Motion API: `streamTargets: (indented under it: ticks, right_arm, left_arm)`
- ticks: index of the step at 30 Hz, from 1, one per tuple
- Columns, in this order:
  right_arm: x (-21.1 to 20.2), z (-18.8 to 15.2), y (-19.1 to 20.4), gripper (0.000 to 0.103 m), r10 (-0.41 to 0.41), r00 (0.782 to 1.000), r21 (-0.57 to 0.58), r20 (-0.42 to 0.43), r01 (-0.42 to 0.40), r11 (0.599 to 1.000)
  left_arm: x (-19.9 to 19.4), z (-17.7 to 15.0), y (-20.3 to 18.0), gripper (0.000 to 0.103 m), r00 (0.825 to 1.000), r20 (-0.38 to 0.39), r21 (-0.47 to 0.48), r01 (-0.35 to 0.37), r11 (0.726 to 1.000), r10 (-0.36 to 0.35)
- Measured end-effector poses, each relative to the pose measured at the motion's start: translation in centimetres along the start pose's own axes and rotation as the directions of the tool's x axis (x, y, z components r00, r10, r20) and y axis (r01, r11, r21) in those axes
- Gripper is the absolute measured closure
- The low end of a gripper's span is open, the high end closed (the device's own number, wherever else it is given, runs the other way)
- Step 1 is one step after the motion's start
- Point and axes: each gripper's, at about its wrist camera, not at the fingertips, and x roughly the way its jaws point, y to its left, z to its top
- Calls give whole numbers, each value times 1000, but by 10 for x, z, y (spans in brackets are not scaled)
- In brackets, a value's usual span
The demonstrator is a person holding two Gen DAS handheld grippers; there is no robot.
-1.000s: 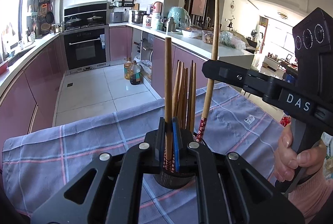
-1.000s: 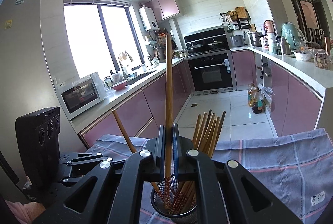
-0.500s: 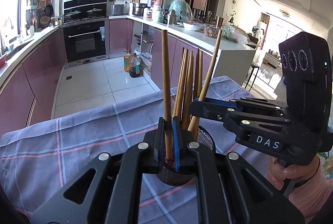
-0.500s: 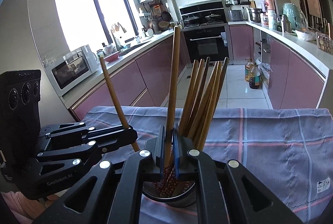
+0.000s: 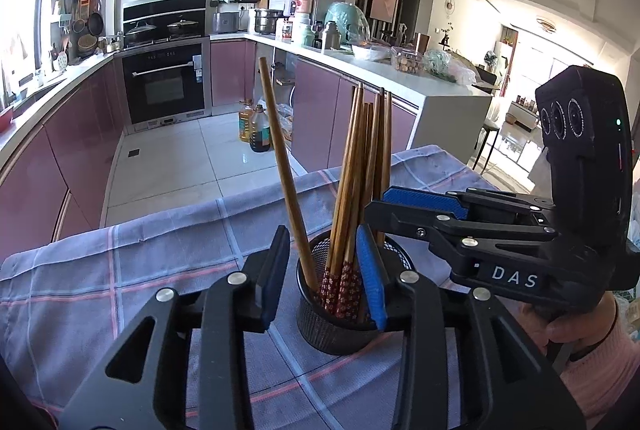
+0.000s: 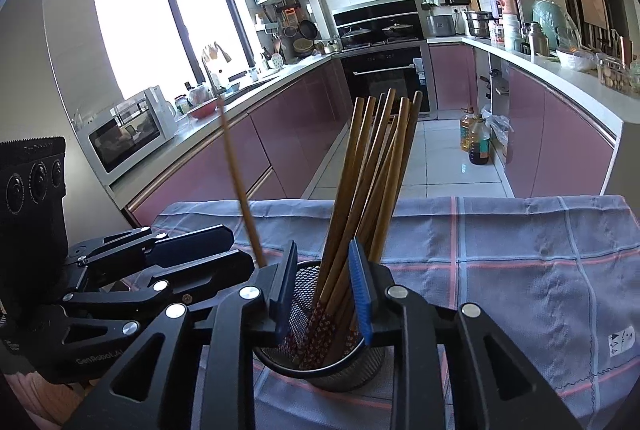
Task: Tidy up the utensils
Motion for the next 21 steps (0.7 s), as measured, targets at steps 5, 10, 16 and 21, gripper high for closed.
streamTargets:
  ticks: [5, 10, 16, 21]
  right_arm:
    - [-8, -6, -1, 64, -5, 1000, 3, 12, 5, 1000]
    - [-17, -15, 0, 45, -14, 1000, -1, 27, 14, 1000]
    - [-29, -25, 12, 18, -48, 996, -41, 75, 51, 998]
    - [-41, -41, 25, 7, -72, 989, -85, 125, 83, 993]
  left_arm:
    - [-4, -8, 4, 67, 1000, 12, -12, 1, 1000, 0]
    - [-17, -22, 16, 53, 999, 40, -53, -24, 998, 26]
    - [-40, -43, 28, 18, 993, 82, -97, -82, 992, 90]
    - [-62, -59, 33, 6, 976, 131, -112, -162, 980, 176]
